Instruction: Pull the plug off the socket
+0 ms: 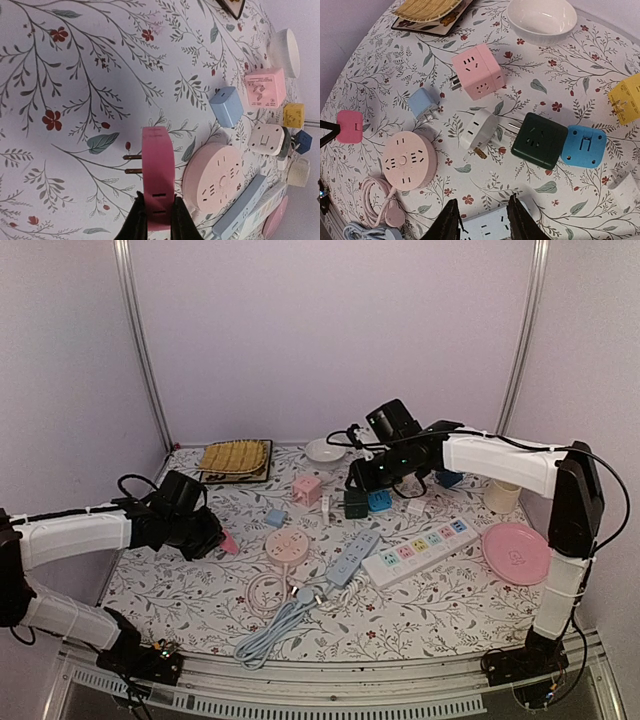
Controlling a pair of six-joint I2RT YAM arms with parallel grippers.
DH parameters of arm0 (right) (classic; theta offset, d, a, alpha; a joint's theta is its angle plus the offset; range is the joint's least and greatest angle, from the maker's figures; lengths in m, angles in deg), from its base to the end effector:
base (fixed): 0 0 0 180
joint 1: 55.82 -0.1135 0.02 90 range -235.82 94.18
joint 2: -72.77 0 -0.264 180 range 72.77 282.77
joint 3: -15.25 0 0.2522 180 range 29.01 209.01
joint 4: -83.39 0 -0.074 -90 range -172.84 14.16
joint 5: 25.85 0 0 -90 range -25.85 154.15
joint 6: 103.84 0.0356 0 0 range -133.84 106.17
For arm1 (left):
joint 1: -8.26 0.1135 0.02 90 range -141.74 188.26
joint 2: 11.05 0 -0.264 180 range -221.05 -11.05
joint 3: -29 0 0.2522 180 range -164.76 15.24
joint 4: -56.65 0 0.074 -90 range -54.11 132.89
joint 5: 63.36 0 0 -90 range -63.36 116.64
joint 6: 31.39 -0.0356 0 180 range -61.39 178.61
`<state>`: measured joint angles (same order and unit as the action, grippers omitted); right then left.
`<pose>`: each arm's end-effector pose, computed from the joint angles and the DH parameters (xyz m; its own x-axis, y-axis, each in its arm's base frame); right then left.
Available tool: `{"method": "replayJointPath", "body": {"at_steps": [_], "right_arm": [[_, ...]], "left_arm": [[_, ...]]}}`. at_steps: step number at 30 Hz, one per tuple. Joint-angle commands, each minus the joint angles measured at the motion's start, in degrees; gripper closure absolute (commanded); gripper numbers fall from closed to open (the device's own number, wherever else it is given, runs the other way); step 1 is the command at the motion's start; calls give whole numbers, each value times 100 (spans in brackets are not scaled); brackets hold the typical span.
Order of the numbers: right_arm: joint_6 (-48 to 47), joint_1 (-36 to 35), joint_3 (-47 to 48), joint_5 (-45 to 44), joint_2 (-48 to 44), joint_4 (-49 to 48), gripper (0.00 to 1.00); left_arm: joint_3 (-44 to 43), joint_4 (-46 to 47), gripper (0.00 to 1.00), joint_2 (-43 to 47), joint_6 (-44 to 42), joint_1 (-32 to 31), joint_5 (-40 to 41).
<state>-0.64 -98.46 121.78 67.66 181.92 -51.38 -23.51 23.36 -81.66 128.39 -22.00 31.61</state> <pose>0.3163 0.2943 0.2702 -0.6923 -0.3276 -0.6430 -0.5631 0.8024 0.1974 0.2092 -0.1185 0.1986 -0.6606 -0.6969 -0.2792 -0.4760 0.6763 -0.5622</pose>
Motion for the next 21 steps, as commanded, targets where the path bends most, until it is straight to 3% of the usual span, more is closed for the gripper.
{"method": "replayJointPath", "body": {"at_steps": [1,7,15,21], "right_arm": [[202,251,-445,-109,-522,-307,66],[362,585,-1173,-174,-1144,-490,65],[606,957,-1851,-88,-1687,-646,63],[723,1138,-2108,-70,-1938,-733,50]], "left_arm": [[-300,59,92,-413,-254,73,-58],[-636,47,80,-900,-473,81,-125],[-1041,52,43,-1194,-806,82,-106],[-1393,-42,24,-1297,-1126,90,-2]]}}
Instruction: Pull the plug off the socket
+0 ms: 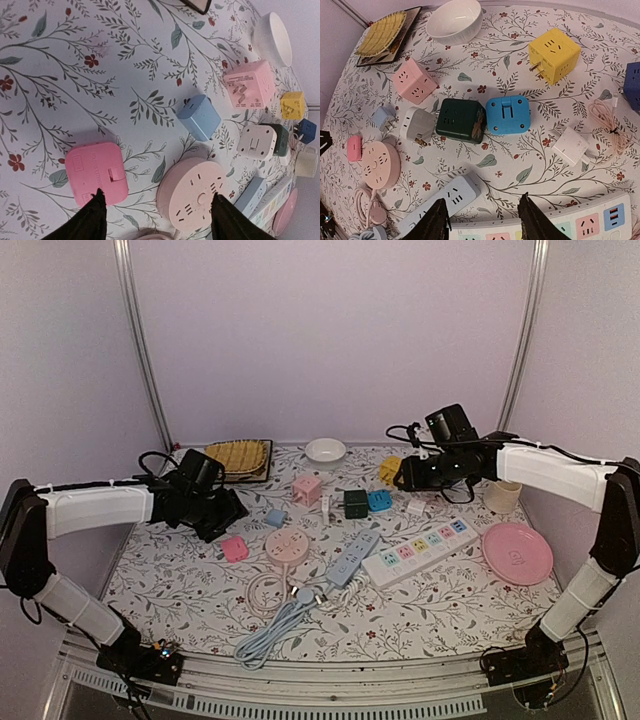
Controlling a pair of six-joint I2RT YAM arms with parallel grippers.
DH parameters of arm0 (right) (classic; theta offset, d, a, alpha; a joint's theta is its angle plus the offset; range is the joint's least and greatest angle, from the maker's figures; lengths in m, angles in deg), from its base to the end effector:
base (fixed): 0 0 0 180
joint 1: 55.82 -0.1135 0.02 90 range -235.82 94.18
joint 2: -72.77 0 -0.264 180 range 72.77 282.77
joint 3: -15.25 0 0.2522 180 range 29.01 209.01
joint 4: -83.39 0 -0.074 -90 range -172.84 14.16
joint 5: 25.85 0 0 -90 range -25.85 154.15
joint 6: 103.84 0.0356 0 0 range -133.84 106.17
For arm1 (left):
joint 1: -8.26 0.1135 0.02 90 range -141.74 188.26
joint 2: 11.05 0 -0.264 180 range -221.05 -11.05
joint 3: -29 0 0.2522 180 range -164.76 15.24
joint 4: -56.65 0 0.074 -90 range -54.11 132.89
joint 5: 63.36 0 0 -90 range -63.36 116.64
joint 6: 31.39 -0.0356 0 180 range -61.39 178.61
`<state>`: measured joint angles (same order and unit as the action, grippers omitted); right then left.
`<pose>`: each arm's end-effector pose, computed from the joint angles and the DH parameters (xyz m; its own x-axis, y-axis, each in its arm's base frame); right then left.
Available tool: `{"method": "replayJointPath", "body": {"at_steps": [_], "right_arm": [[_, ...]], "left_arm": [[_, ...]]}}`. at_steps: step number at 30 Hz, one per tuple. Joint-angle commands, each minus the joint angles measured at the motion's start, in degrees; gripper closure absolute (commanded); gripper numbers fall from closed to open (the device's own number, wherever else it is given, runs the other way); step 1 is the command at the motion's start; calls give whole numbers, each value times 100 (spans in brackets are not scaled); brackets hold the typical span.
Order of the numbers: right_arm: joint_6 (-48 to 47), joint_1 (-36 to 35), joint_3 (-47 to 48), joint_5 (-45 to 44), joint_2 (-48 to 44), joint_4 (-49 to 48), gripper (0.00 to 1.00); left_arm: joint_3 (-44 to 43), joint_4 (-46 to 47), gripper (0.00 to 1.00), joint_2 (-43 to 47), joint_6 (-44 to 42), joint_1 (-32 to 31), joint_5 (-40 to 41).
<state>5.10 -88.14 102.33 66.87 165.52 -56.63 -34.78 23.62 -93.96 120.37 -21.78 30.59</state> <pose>0.3035 0.1940 0.2739 -0.7540 -0.0934 -0.6502 -0.3355 0.9057 0.2590 0.2548 -0.1445 0.2063 -0.7312 -0.5924 -0.3382 -0.3833 0.7669 -0.5147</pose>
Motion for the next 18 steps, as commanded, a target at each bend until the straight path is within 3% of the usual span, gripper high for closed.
{"method": "replayJointPath", "body": {"at_steps": [1,5,9,18], "right_arm": [[166,135,-201,0,-353,-236,46],[257,267,-348,-84,-555,-307,24],[332,424,-569,-294,-765,-364,0],[456,1130,-1039,-473,-1202,-690,1]], "left_arm": [[-317,-73,21,-67,-396,69,117],[-516,-74,4,-57,-668,94,217],[-567,38,3,48,-961,199,215],[-521,322,3,376,-1651,699,-197]]}}
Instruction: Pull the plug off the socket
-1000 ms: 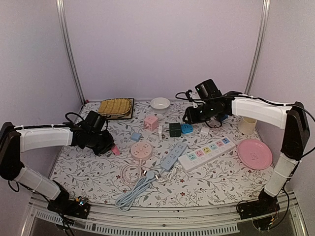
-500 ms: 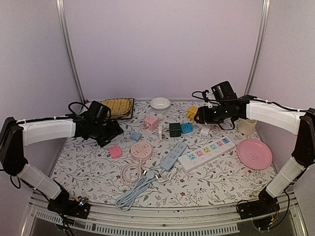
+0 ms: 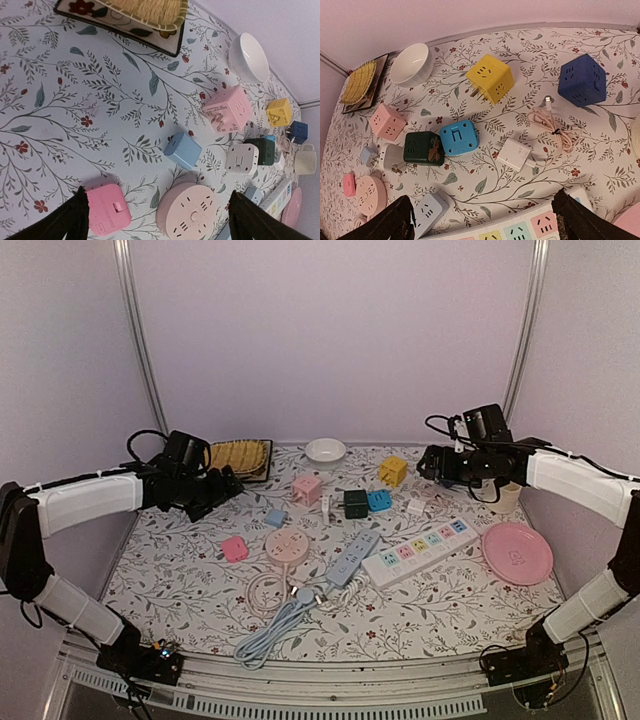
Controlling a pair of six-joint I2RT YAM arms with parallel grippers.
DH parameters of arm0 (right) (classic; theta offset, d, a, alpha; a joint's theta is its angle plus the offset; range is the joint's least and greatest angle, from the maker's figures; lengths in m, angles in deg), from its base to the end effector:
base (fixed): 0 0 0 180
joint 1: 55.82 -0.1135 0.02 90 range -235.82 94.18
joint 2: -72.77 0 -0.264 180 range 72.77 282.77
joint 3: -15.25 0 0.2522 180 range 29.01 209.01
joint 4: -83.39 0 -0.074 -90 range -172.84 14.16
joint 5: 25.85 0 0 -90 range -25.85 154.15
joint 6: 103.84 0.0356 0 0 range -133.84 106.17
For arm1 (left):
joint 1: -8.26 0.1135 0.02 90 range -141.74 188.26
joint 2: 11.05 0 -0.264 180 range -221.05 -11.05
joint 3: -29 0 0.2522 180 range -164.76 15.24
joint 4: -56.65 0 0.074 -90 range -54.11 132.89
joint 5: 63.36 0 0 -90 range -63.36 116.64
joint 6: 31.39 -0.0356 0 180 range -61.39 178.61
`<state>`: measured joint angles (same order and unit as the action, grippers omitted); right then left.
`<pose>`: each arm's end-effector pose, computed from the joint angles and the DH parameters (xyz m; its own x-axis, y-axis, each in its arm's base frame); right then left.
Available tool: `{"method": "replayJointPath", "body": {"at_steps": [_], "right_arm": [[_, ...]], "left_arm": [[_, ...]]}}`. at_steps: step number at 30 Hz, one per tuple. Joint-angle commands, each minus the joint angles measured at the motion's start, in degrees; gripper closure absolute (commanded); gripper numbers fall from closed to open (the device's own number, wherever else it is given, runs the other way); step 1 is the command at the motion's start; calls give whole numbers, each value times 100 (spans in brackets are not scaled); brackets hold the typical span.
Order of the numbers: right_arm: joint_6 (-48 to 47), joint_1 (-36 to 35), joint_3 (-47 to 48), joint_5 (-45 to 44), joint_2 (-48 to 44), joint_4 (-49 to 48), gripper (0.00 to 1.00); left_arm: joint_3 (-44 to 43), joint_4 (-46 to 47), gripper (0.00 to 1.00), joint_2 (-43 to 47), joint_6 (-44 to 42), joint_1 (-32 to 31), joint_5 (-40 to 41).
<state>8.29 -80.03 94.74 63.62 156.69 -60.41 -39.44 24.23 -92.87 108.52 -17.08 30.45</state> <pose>0.2981 0.1337 0.2852 -0.7022 0.0973 -0.7053 -0.1502 0.9481 0.2803 0.2759 -0.1280 0.2379 -0.7119 -0.5075 -0.4854 -0.2476 0.8282 -0.5027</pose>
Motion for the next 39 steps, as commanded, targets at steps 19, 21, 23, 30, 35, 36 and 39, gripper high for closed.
{"method": "replayJointPath", "body": {"at_steps": [19,21,23,30,35,36,39], "right_arm": [[-544,1625,-2896,-1218,-1251,-3588,1],[-759,1632,-3104,-1434,-1272,-3949,1],[-959,1652,-3378,-1500,-1376,-4413,0],[-1269,1912,-4430,-1441,-1626,-5999,1],[-1411,1990,-4971,-1314,-1308,-6932,1],[-1461,1990,-5079,-1300,-1183,-7185,1],[-1788,1986,-5274,-1468,-1131,-7751,2]], "left_arm": [[438,1204,3,741,-1615,1169,302],[637,1471,3,805,-1880,1215,385],[863,1642,3,942,-1963,1227,615],[1985,2910,3,1666,-2420,1263,877],[2282,2897,3,1883,-2649,1282,1202],[2335,2883,3,1915,-2659,1286,1310],[2613,3161,3,2067,-2845,1296,1523]]}}
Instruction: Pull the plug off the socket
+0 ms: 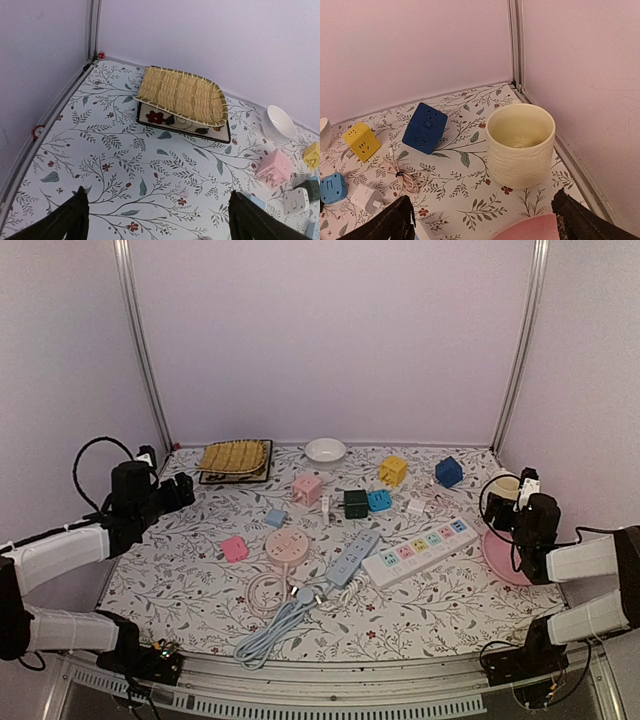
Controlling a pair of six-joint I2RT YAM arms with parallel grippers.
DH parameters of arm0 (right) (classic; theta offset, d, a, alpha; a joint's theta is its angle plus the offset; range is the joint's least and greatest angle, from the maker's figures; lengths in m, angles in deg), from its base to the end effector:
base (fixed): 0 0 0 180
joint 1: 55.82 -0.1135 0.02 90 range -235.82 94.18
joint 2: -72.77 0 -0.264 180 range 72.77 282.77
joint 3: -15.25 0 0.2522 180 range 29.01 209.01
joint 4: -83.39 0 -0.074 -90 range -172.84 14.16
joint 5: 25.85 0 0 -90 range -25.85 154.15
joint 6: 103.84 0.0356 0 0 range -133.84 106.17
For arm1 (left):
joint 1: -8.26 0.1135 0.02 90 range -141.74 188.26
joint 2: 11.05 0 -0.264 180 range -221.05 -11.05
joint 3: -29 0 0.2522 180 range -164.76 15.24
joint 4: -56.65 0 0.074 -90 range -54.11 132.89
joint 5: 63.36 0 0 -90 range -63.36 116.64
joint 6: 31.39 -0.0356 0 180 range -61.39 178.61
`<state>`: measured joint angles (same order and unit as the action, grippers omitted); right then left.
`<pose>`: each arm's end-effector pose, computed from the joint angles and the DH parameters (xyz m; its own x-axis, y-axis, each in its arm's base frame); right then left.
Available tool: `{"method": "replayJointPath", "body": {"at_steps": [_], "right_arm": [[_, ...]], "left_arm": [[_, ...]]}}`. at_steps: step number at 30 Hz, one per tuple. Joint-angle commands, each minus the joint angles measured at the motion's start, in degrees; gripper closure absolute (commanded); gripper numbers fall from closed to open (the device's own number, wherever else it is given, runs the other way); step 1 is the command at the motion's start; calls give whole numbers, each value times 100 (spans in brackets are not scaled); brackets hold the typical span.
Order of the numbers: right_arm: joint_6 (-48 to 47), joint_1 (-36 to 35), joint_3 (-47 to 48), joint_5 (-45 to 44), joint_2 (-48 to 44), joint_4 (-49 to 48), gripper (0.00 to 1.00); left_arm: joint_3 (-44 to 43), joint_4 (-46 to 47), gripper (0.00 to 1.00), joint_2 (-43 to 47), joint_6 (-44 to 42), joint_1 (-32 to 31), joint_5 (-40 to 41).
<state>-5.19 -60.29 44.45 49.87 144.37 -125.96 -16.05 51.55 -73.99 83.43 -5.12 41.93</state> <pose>0.2286 0.0091 0.1694 -0.1979 0.1307 -0.9715 0.1960 0.9763 0.0915 0.2353 -0.0463 0.2288 -0.3394 -0.3355 -0.8788 -0.1713 0.9407 -0.2929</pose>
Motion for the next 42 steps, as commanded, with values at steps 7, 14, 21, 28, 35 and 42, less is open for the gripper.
{"method": "replayJointPath", "body": {"at_steps": [7,14,21,28,35,42], "right_arm": [[-1030,69,-439,334,756,-2808,1],[-1161,227,-466,934,1566,-3521,1],[-927,298,-251,541,1608,-3207,1],[-926,295,-257,541,1611,-3224,1],[-926,292,-257,534,1614,-3224,1],[-926,297,-251,541,1617,-3222,1]], "left_arm": [[993,1645,3,374,-898,116,500],[1093,2212,3,101,-1537,238,1143],[1599,4041,3,-746,-2174,658,962],[1480,5470,3,-1830,-2801,732,427],[1518,6145,3,-2425,-2599,1025,-104],[1760,6778,3,-2646,-2663,1093,-384]]}}
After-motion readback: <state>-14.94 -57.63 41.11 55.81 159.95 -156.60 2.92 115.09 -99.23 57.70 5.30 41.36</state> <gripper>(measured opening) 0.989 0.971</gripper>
